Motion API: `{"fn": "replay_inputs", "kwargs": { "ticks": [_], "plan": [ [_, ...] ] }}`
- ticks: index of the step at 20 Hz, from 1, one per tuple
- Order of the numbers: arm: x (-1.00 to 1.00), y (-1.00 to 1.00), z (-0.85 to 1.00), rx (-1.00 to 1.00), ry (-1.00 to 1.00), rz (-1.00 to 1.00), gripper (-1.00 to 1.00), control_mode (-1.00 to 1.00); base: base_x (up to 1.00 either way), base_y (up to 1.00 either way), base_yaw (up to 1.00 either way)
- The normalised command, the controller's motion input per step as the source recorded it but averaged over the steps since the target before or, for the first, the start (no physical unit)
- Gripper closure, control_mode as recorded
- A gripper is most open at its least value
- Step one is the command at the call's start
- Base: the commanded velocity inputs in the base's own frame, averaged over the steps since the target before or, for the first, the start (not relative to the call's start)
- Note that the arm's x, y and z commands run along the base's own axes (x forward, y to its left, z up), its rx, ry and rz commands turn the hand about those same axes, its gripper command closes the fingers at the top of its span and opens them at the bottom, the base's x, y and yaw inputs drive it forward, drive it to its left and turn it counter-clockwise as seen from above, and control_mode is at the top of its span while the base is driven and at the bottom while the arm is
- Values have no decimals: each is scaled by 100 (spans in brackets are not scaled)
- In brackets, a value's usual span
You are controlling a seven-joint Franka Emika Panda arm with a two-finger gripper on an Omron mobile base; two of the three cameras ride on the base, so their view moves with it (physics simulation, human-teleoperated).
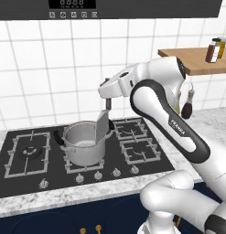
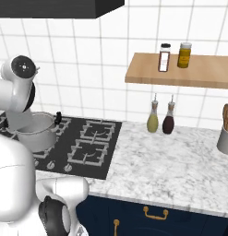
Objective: Put the lime and carrot in the pot. Retrieve the spatula and lightly stir the vegetables in the pot.
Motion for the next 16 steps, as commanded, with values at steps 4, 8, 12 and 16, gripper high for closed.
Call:
{"fn": "replay_inputs", "kwargs": {
  "ticks": [4,8,12,16],
  "plan": [
    [23,26,-11,-3,-2,0,100,-100,0,0,0],
    [25,4,-7,0,-5,0,100,-100,0,0,0],
    [22,0,-26,0,-2,0,100,-100,0,0,0],
    [16,0,-31,1,0,0,100,-100,0,0,0]
  ]
}}
